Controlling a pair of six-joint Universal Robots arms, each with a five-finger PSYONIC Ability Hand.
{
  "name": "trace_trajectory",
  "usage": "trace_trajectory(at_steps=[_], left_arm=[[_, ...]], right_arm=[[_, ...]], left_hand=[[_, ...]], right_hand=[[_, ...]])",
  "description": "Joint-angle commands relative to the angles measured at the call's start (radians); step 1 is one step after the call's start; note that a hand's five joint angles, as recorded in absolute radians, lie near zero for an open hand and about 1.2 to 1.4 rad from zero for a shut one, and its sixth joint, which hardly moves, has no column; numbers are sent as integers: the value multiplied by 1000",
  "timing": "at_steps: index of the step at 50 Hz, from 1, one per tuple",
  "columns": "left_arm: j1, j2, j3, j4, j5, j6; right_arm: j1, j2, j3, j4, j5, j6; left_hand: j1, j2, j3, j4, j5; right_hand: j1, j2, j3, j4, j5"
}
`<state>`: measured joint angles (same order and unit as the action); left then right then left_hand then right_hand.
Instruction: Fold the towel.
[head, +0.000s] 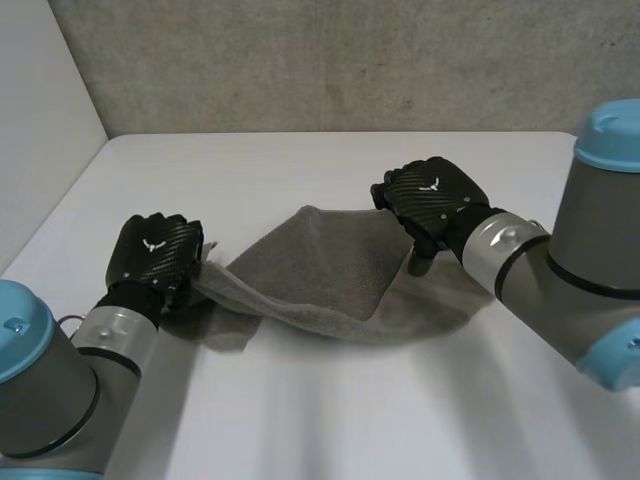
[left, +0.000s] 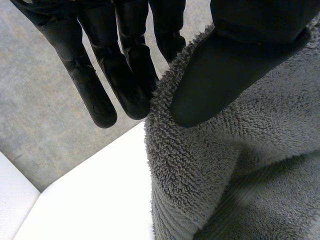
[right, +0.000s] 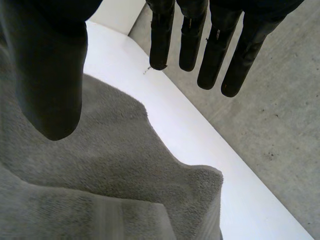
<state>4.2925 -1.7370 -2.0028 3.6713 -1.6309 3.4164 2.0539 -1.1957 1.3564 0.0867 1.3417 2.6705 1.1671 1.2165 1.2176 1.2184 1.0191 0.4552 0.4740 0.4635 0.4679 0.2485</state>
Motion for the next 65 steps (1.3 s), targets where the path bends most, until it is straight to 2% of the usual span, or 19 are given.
trace_trajectory(at_steps=[1, 7, 18, 26, 65], left_arm=[[0, 13, -16, -1, -1, 1], [1, 13, -19, 1, -1, 3], [3, 13, -24, 1, -1, 3], [6, 13, -28, 3, -1, 3], [15, 13, -30, 4, -1, 3]], right_arm=[[-1, 186, -167, 86, 4, -191], [0, 356, -363, 200, 19, -326], [-14, 545, -577, 228, 17, -347], [-21, 628, -663, 286, 17, -383], [-69, 631, -645, 327, 17, -436]], left_hand=[[229, 180, 179, 178, 203], [229, 180, 179, 178, 203], [229, 180, 179, 178, 203], [229, 180, 179, 178, 203], [229, 180, 179, 178, 203]], right_hand=[[14, -5, 6, 1, 46], [35, 16, 27, 22, 67], [53, 34, 44, 40, 85], [97, 78, 88, 84, 129], [170, 151, 162, 157, 202]])
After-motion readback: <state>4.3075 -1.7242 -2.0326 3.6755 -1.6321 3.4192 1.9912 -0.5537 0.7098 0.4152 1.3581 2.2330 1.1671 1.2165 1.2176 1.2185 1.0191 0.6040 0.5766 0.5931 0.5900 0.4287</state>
